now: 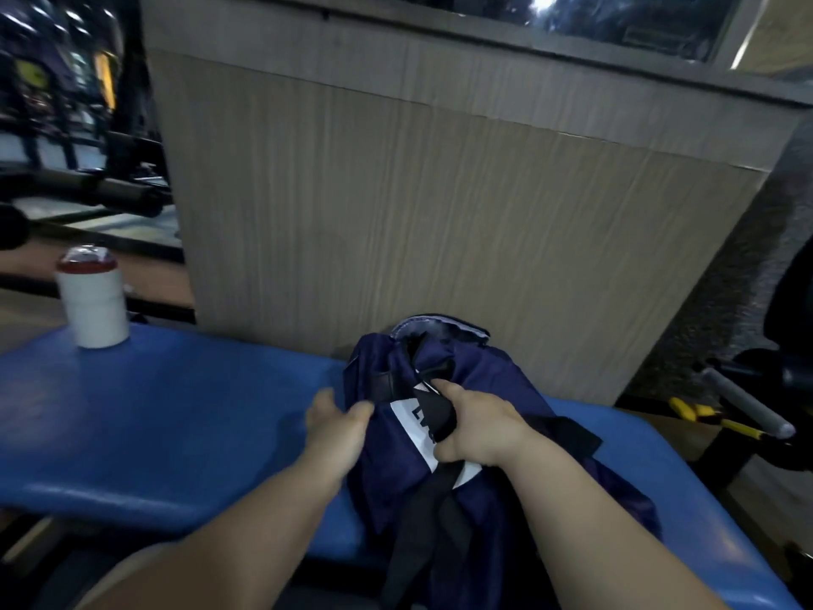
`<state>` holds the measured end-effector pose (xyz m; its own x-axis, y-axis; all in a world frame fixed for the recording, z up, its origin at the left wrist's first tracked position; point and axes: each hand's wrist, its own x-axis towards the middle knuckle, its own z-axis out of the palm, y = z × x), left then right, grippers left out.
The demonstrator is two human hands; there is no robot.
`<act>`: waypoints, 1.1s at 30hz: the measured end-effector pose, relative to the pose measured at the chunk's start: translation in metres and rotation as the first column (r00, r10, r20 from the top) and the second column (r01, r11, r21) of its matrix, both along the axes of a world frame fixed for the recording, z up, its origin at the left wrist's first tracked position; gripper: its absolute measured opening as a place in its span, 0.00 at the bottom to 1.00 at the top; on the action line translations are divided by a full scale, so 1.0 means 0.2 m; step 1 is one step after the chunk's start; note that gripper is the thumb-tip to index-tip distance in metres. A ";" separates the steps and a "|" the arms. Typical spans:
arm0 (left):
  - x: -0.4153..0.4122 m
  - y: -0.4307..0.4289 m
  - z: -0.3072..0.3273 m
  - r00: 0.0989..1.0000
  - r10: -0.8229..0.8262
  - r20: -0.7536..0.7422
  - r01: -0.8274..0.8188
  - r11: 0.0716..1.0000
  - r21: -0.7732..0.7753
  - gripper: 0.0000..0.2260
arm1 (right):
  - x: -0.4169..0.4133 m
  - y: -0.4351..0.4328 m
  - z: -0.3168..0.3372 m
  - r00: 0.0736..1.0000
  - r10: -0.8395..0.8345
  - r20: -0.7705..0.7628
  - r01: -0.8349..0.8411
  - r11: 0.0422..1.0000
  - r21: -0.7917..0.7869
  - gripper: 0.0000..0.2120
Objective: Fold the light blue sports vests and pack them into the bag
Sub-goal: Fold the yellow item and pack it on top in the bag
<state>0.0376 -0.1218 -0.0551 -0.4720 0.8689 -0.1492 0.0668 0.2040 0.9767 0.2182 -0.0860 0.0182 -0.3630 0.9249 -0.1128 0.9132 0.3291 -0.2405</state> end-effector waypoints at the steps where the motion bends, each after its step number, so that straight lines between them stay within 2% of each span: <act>1: -0.05 0.04 0.03 0.988 -0.012 -0.151 0.023 0.997 0.070 0.35 | -0.03 -0.01 0.00 1.000 0.026 0.012 -0.026 1.000 0.014 0.46; 2: -0.08 0.06 0.07 0.927 -0.054 -0.370 0.093 0.992 0.088 0.34 | -0.05 -0.02 0.00 0.999 0.048 0.022 -0.048 0.998 0.026 0.46; 3: -0.10 0.10 0.10 0.803 -0.108 -0.586 0.175 0.983 0.058 0.32 | -0.06 -0.02 0.00 0.997 0.065 0.031 -0.066 0.997 0.030 0.46; 4: -0.12 0.11 0.12 0.659 -0.170 -0.732 0.249 0.969 -0.001 0.30 | -0.07 -0.03 0.00 0.996 0.081 0.042 -0.082 0.996 0.024 0.46; 6: -0.13 0.14 0.17 0.430 -0.255 -0.866 0.370 0.925 -0.088 0.27 | -0.08 -0.02 0.01 0.992 0.115 0.059 -0.116 0.993 0.011 0.45; 7: -0.13 0.15 0.18 0.359 -0.270 -0.893 0.421 0.901 -0.104 0.27 | -0.08 -0.02 0.01 0.989 0.130 0.066 -0.131 0.991 0.005 0.45; 8: -0.14 0.15 0.20 0.331 -0.277 -0.902 0.472 0.876 -0.096 0.27 | -0.08 -0.02 0.01 0.987 0.143 0.069 -0.143 0.990 -0.003 0.44; 9: -0.16 0.14 0.21 0.351 -0.259 -0.900 0.514 0.856 -0.046 0.29 | -0.07 -0.01 0.01 0.985 0.156 0.068 -0.155 0.988 -0.013 0.44; 10: -0.18 0.13 0.22 0.447 -0.202 -0.871 0.526 0.847 0.073 0.32 | -0.07 -0.01 0.01 0.982 0.175 0.067 -0.174 0.985 -0.020 0.44; 12: -0.22 0.13 0.24 0.664 -0.037 -0.747 0.435 0.831 0.346 0.34 | -0.08 -0.01 0.00 0.969 0.230 0.084 -0.230 0.973 -0.013 0.43; 13: -0.23 0.14 0.26 0.691 0.028 -0.722 0.393 0.825 0.407 0.32 | -0.09 -0.01 0.00 0.961 0.259 0.093 -0.261 0.965 0.000 0.42; 14: -0.24 0.13 0.27 0.651 0.031 -0.758 0.406 0.830 0.382 0.31 | -0.10 -0.02 0.00 0.951 0.292 0.104 -0.295 0.955 0.017 0.42; 17: -0.24 0.12 0.28 0.345 -0.202 -0.917 0.529 0.848 0.012 0.37 | -0.12 -0.03 0.03 0.904 0.376 0.203 -0.396 0.916 0.068 0.40; 18: -0.25 0.11 0.28 0.280 -0.251 -0.927 0.514 0.854 -0.076 0.39 | -0.12 -0.03 0.05 0.893 0.379 0.244 -0.409 0.909 0.084 0.39; 21: -0.27 0.08 0.25 0.165 -0.253 -0.953 0.397 0.902 -0.171 0.41 | -0.08 0.01 0.07 0.898 0.297 0.326 -0.371 0.908 0.195 0.35; 24: -0.27 0.04 0.18 0.141 -0.314 -0.939 0.336 0.907 -0.253 0.38 | -0.02 0.07 0.03 0.958 0.081 0.274 -0.174 0.926 0.335 0.35; 26: -0.25 0.02 0.14 0.173 -0.302 -0.937 0.323 0.917 -0.236 0.36 | 0.00 0.10 0.00 0.984 -0.017 0.179 -0.040 0.949 0.311 0.39; 28: -0.23 0.02 0.12 0.195 -0.266 -0.944 0.300 0.932 -0.201 0.34 | -0.05 0.08 0.02 0.999 0.013 -0.042 -0.005 0.983 0.183 0.42; 30: -0.22 0.02 0.11 0.163 -0.225 -0.961 0.267 0.947 -0.176 0.33 | -0.14 0.06 0.05 0.964 0.095 -0.248 -0.073 0.993 0.097 0.41; 31: -0.22 0.03 0.11 0.138 -0.208 -0.968 0.249 0.953 -0.170 0.33 | -0.19 0.05 0.05 0.953 0.136 -0.270 -0.117 0.990 0.085 0.39; 33: -0.24 0.04 0.11 0.104 -0.201 -0.974 0.222 0.959 -0.175 0.31 | -0.29 0.04 0.00 0.978 0.158 -0.136 -0.147 0.985 0.089 0.34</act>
